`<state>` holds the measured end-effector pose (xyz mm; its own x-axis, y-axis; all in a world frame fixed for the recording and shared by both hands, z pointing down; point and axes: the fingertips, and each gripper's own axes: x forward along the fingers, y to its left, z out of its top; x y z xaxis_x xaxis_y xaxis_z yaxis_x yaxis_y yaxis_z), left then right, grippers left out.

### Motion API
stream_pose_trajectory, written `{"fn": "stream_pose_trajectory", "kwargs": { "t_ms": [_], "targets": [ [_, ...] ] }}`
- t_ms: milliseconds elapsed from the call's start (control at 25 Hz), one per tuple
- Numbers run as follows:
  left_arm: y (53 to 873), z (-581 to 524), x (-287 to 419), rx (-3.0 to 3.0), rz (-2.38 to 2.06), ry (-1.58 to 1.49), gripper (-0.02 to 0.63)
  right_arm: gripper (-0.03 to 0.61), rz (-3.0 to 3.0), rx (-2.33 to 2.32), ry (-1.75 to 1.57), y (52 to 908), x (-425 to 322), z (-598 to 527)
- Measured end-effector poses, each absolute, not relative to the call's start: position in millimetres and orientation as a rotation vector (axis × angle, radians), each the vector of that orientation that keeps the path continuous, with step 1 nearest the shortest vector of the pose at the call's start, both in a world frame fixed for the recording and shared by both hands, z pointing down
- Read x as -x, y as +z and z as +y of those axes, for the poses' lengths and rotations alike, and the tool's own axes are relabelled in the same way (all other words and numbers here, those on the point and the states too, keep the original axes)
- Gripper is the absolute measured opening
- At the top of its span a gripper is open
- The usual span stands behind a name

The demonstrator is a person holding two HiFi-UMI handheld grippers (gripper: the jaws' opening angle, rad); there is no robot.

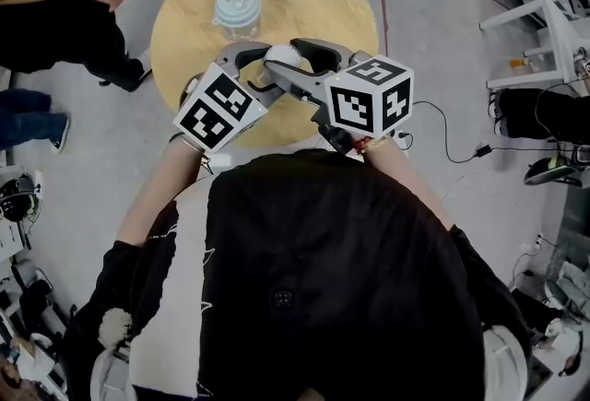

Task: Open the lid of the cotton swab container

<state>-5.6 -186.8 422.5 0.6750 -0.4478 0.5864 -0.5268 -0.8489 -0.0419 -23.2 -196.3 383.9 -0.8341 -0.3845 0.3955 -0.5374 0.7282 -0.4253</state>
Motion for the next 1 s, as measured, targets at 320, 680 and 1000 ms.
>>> {"fn": "stream_pose_trajectory", "kwargs": {
  "t_ms": [320,680,1000],
  "targets": [
    [421.6,-188.1,2.9,-2.760,-0.793,0.880,0.267,0.261,-2.650,-0.725,0.859,383.9,19.7,-199.3],
    [429.9,-190.7,8.2,-2.759,-0.843,0.974,0.261,0.259,-2.734,-0.688,1.124,368.6,21.1,-204.3],
    [420.8,-185.8,5.7,-2.767,-0.827,0.903,0.261,0.259,-2.737,-0.679,1.110,365.7,19.9,-200.4]
  ]
}}
